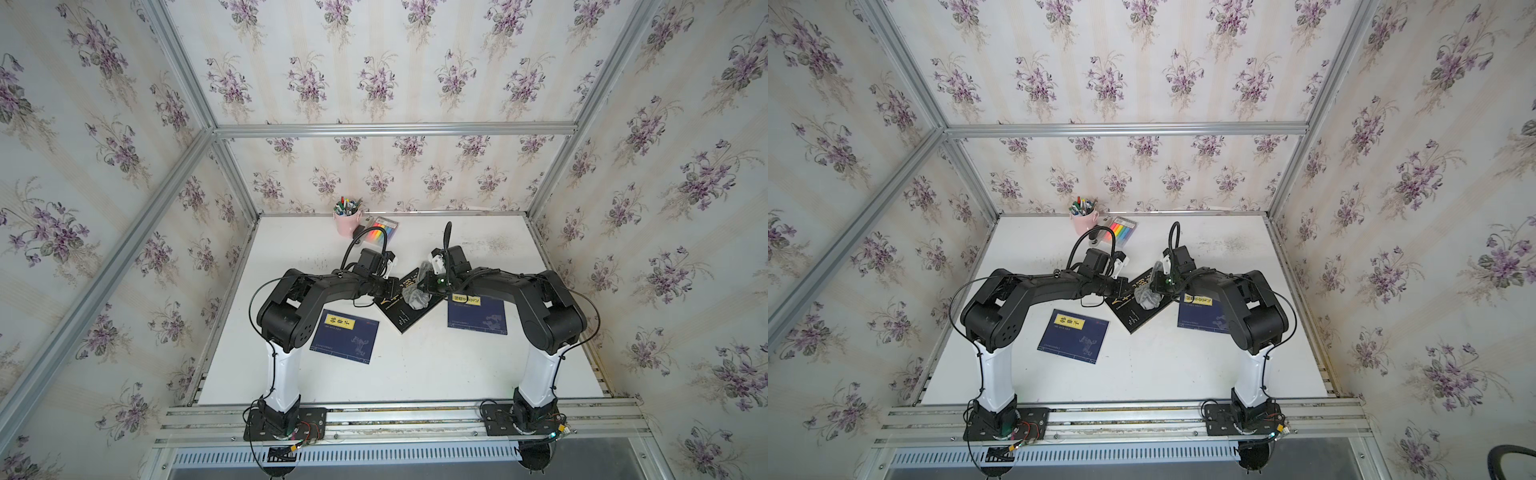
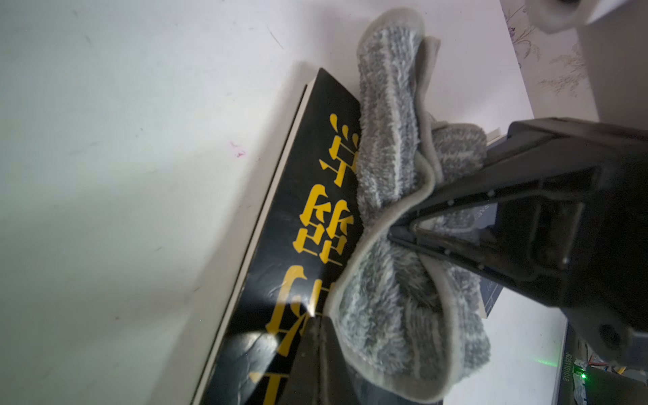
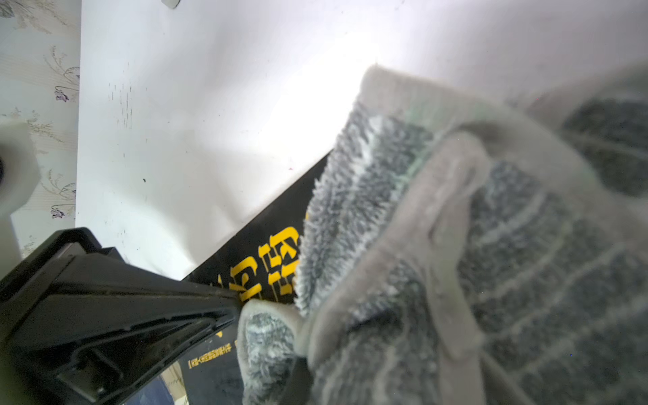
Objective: Wipe the cover of the book
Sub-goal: Wipe the dirt from the cover of the book.
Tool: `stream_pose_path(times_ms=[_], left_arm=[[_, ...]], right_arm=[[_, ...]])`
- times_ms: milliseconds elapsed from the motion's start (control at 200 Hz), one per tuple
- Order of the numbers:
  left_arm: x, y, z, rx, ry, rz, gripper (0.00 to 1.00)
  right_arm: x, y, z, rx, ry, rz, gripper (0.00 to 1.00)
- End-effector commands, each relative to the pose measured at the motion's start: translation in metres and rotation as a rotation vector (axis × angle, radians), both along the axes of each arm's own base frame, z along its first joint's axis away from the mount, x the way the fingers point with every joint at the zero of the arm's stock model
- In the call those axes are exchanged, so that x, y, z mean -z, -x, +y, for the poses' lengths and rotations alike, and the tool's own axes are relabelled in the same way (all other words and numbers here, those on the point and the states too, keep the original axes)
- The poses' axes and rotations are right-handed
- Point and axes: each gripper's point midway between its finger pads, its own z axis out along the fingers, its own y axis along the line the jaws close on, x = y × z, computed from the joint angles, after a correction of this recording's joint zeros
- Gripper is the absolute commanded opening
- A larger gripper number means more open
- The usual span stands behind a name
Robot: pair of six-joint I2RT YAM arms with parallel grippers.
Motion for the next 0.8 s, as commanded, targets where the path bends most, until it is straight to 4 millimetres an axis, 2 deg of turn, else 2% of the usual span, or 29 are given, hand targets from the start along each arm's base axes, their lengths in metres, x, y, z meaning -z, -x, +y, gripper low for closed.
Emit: stream_pose_path(times_ms=[0, 450, 589, 794], left_arm=[[0.048, 0.037, 0.040, -0.046, -0.215, 0.186, 0.00], [0.048, 0.037, 0.040, -0.048, -0.216, 0.186, 0.00], [0.048, 0.037, 0.040, -0.050, -0.217, 0.188, 0.00], [0.048, 0.037, 0.041, -0.052, -0.220, 0.186, 0.00]], right_arm=[[0.019, 0.003, -0.020, 0.029, 0.112, 0.043, 0.00], [0.009, -0.018, -0.038, 0.071, 0.136, 0.011, 0.00], [0.007, -0.015, -0.042, 0.070, 0.147, 0.008, 0.00], [0.007, 0.000, -0.055, 0.088, 0.171, 0.014, 0.00]])
